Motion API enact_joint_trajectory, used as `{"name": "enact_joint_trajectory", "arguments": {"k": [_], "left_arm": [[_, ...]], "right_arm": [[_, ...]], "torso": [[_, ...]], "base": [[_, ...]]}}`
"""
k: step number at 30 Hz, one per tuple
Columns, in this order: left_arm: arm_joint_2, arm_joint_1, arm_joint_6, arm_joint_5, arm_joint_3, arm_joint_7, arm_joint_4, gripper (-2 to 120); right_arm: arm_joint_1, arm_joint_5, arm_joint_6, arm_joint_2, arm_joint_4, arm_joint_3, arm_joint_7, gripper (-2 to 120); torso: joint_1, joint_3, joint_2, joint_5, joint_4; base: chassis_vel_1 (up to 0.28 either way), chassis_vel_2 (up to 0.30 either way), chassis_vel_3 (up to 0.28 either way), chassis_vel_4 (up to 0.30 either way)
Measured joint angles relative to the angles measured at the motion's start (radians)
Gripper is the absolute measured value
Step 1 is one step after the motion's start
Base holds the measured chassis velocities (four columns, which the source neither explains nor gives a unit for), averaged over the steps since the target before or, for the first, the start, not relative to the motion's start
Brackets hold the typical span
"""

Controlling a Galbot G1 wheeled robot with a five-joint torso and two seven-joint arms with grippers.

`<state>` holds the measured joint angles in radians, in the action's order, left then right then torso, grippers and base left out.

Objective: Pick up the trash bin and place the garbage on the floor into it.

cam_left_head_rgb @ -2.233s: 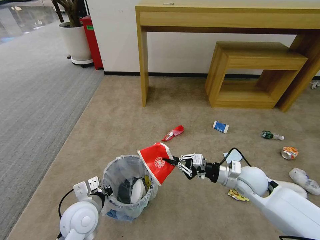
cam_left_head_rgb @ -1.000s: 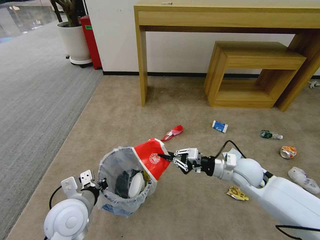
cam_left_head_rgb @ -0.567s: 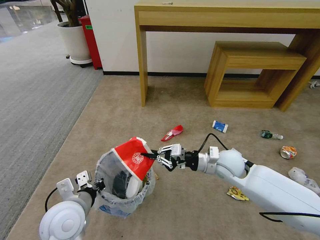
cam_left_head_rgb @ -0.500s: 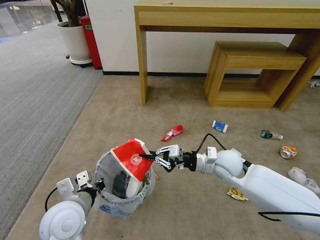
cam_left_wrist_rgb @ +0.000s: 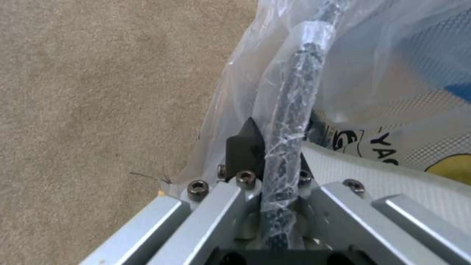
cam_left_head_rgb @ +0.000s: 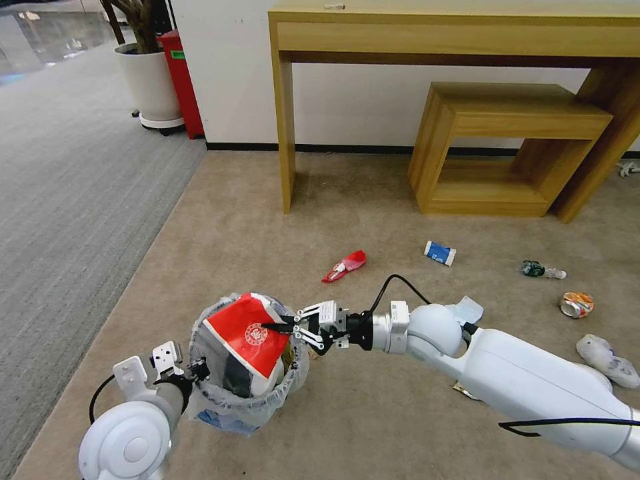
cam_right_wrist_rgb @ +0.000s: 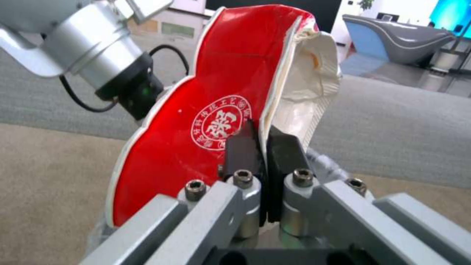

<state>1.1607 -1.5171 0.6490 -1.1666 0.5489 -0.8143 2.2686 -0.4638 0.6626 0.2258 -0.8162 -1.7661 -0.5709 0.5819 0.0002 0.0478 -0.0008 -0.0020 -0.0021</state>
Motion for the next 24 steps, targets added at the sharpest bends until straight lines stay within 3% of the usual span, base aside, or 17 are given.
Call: {"name": "enact_joint_trajectory", "arguments": {"k": [13, 19, 24], "left_arm": [[0.000, -0.002, -0.001, -0.002, 0.001, 0.000, 0.006, 0], [0.004, -0.005, -0.001, -0.002, 0.001, 0.000, 0.009, 0], [0.007, -0.006, -0.001, 0.000, 0.002, 0.000, 0.012, 0]], "right_arm": [[0.000, -0.031, 0.013, -0.021, 0.030, -0.047, -0.027, 1], [0.000, -0.041, 0.015, -0.025, 0.038, -0.055, -0.032, 18], [-0.006, -0.052, 0.019, -0.026, 0.042, -0.059, -0.051, 41]], "torso": [[0.000, 0.000, 0.000, 0.0000, 0.0000], [0.000, 0.000, 0.000, 0.0000, 0.0000], [0.000, 0.000, 0.000, 0.0000, 0.0000]], "base": [[0.000, 0.000, 0.000, 0.000], [0.000, 0.000, 0.000, 0.000], [0.000, 0.000, 0.000, 0.000]]}}
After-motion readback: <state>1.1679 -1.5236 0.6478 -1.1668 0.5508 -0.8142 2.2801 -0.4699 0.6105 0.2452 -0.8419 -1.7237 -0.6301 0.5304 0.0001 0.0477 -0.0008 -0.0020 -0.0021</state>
